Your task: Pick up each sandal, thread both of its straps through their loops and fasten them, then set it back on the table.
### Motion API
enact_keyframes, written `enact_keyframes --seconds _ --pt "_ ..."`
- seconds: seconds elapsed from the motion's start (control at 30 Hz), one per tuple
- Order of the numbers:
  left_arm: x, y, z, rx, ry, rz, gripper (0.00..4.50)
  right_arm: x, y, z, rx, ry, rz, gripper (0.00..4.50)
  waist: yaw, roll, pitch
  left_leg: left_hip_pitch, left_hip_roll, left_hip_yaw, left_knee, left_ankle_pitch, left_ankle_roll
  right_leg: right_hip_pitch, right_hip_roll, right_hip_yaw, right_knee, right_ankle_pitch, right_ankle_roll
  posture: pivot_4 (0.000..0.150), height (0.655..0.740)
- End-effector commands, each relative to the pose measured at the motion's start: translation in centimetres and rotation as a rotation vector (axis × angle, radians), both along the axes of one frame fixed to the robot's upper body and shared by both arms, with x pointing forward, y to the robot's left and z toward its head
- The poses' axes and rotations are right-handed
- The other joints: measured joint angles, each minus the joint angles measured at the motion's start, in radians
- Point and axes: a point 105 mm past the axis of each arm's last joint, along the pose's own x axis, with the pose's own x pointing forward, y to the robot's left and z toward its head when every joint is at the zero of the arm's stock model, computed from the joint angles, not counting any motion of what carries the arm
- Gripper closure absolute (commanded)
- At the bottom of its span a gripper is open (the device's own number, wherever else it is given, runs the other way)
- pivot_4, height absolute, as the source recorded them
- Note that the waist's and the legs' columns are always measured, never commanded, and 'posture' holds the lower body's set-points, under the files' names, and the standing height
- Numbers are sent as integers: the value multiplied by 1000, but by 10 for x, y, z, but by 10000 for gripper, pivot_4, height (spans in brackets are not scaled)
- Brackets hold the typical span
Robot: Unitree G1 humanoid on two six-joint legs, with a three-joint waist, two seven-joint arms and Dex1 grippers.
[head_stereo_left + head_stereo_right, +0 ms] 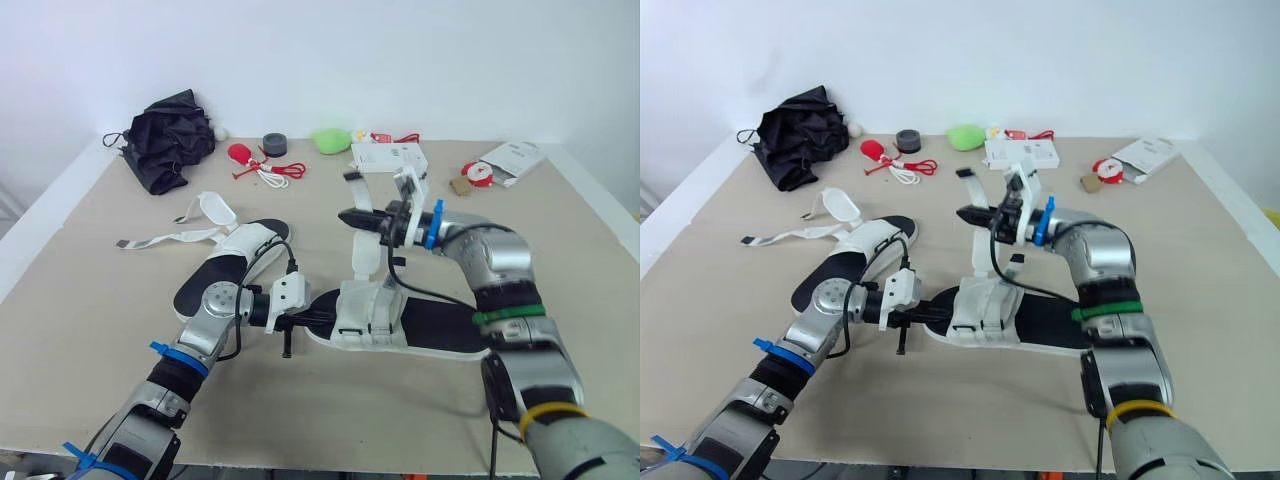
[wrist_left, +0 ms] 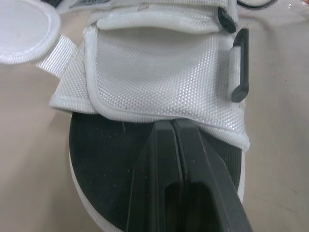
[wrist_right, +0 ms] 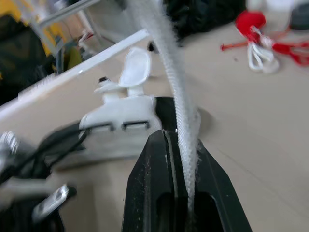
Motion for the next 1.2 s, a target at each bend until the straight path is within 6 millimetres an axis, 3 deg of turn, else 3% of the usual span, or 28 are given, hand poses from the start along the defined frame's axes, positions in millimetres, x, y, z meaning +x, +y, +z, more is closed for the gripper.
enact_keyframes --seconds 0.03,0.2,0.27,0.37,0.47,0.57,0.77,0.83,0.87,1.0,1.1,1.2 --pt "-21 19 -70 225 220 22 45000 -36 12 26 -46 -261 74 44615 -3 1 0 1 0 1 0 -1 -1 1 1 2 0 0 0 1500 7400" --pt "-21 21 -70 238 221 8 45000 -65 23 3 -263 -534 76 44615 -3 -3 -1 4 1 1 0 -1 -1 0 1 1 0 -1 -2 1500 7400" --pt "-21 21 -70 241 222 5 45000 -71 28 -1 -316 -656 101 44615 -4 -3 -1 4 1 1 0 -1 -1 0 1 1 0 -2 -5 1500 7400" --pt "-21 21 -71 242 222 4 45000 -72 30 -2 -326 -705 107 44615 -3 -4 -1 4 1 2 0 -1 -1 0 1 1 0 -3 -6 1500 7400" --pt "-21 21 -70 248 220 -7 45000 -90 34 -22 -485 -977 286 44615 -3 -5 -1 4 1 2 0 -1 -1 0 1 1 0 -2 -3 1500 7400" --pt "-21 21 -69 247 220 -6 45000 -105 31 -39 -564 -1080 397 44615 -2 -6 -1 4 1 1 0 -1 -1 0 1 1 0 -2 -2 1500 7400" --pt "-25 22 -72 249 230 -8 45000 -115 14 -65 -706 -987 518 27232 -2 -9 -3 5 1 2 0 -1 -2 2 1 1 0 -3 -4 1500 7400" --pt "-25 22 -72 251 231 -10 45000 -111 9 -63 -734 -996 497 21122 -2 -10 -5 6 2 2 0 -1 -2 4 1 1 0 -5 -7 1500 7400" --pt "-25 22 -72 251 231 -10 45000 -110 7 -58 -732 -1011 474 14909 -2 -12 -6 7 2 1 0 -2 -2 4 1 1 0 -5 -8 1500 7400" --pt "-24 21 -71 251 231 -11 45000 -110 6 -43 -696 -1024 425 14121 -2 -13 -7 7 2 1 -1 -3 -4 4 1 1 0 -6 -8 1500 7400" --pt "-23 20 -71 250 233 -15 45000 -108 -6 -7 -628 -869 295 14121 0 -12 -7 6 3 1 -1 -3 -4 5 0 1 0 -6 -9 1500 7400" --pt "-23 20 -71 250 233 -15 45000 -110 -7 -1 -621 -825 281 14121 -1 -14 -8 6 4 1 -1 -3 -4 5 0 1 0 -3 -13 1500 7400"
